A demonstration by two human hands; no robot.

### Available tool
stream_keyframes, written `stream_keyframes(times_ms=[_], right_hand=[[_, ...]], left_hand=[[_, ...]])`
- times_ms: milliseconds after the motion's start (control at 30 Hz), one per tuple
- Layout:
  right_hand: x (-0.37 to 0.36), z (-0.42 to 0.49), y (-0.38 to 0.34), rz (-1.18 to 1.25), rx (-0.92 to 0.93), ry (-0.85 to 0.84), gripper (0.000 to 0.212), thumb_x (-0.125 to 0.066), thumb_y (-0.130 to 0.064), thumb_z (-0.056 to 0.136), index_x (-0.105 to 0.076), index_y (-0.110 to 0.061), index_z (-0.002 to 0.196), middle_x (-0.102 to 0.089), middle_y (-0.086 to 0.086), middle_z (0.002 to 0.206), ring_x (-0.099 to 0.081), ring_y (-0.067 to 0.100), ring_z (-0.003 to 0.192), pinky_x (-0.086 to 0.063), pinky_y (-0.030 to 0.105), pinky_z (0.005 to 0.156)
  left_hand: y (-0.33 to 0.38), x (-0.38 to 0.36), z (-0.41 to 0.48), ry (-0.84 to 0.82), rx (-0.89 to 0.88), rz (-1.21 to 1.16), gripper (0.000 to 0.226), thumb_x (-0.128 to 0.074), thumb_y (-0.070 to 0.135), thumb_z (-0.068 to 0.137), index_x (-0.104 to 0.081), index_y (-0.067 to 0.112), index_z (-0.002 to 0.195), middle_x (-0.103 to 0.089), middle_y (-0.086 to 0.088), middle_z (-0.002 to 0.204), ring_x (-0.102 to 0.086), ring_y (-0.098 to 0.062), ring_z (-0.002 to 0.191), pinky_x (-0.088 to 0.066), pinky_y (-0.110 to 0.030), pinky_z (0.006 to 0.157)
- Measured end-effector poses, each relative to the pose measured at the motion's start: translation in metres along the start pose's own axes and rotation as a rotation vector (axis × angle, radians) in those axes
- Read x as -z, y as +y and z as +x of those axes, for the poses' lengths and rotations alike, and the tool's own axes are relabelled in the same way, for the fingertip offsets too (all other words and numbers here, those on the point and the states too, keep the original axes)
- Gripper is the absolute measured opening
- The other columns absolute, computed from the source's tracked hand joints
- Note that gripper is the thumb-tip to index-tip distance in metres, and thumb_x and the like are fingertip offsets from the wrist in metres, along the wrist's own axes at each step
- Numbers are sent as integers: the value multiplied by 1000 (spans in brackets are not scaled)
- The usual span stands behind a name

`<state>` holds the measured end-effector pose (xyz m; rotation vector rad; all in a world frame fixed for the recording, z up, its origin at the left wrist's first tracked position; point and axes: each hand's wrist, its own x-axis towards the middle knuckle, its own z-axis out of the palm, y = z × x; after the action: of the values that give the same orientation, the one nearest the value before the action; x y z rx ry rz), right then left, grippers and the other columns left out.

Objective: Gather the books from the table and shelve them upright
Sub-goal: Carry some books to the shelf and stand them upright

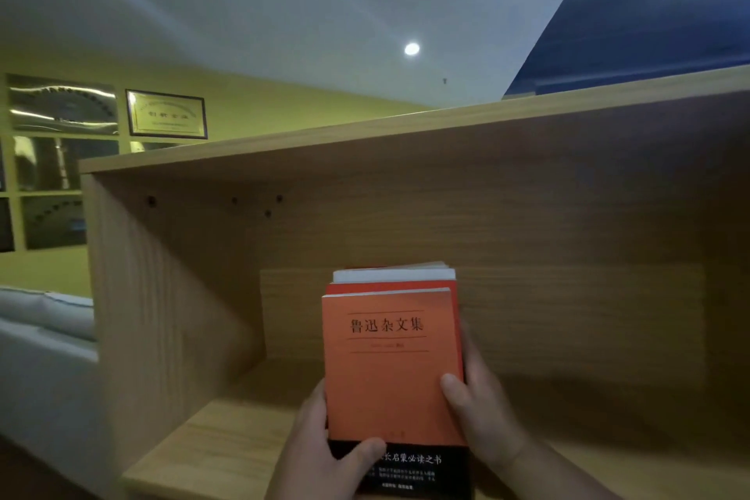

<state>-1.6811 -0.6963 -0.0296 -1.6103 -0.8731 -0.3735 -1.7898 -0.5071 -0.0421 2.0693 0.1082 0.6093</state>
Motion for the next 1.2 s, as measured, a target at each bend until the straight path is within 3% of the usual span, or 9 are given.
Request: stream_keyframes(times_ms=[100,233,333,400,533,600,700,933,1200], right_hand=[[-2,-1,1,8,-54,-67,93,-57,-88,69,-20,-60,150,-51,-12,148,-52,14,136,-48,55,107],[-5,-1,-1,-57,-89,-100,103,-54,-95,59,-14,-65,149,-29,-22,154,-39,5,141,-47,48,110],[-8,0,-1,-26,-104,-79,93,-62,-82,68,-15,-67,147,-36,-30,149,-43,-8,133,-49,32,104],[-9,3,1,43,-179,-41,89,-73,-63,77,-24,-55,150,-53,-24,142,-55,-2,128,-51,38,104],[-14,7,-3,75,-354,-177,43,-73,-40,88,-63,-33,130,-74,-13,118,-68,7,114,-55,45,102],[-20,7,-7,72,-372,-207,52,-74,-44,87,-57,-35,135,-73,-15,119,-68,3,113,-58,35,98],[-30,8,-12,49,-392,-244,54,-71,-38,89,-38,-55,129,-65,-26,119,-65,-13,104,-55,11,79],[-59,22,-15,8,-477,-380,64,-86,-44,73,-52,-45,127,-72,-20,115,-67,-4,108,-54,23,98],[-104,53,-10,-19,-454,-481,79,-79,-24,85,-27,-58,135,-63,-25,118,-61,-6,108,-51,16,97]], left_hand=[[0,4,3,-8,23,-13,73,-81,41,75,-33,65,124,-51,22,134,-50,2,119,-44,-34,106],[-6,16,17,169,178,118,92,-83,33,76,-28,33,150,-38,6,144,-43,-15,130,-39,-43,113],[-13,15,17,282,17,244,59,-79,18,79,-48,41,125,-48,6,122,-58,-20,112,-50,-39,95],[-20,14,12,287,-93,244,41,-69,12,86,-53,43,108,-54,8,113,-64,-19,105,-50,-31,85],[-14,19,4,124,12,116,57,-72,49,78,-39,40,123,-44,14,126,-53,-8,119,-47,-21,97],[-8,22,4,52,74,99,95,-77,68,53,-29,39,129,-39,17,126,-49,-7,122,-48,-29,105],[-3,27,6,19,73,68,106,-80,70,46,-33,39,135,-40,20,122,-50,-3,116,-51,-32,102],[-11,70,19,-167,86,-50,96,-68,92,34,-39,57,118,-43,13,125,-51,-7,119,-48,-36,108],[-29,96,51,-28,244,-46,72,-73,24,86,-29,38,142,-55,18,119,-54,-11,120,-49,-45,106]])
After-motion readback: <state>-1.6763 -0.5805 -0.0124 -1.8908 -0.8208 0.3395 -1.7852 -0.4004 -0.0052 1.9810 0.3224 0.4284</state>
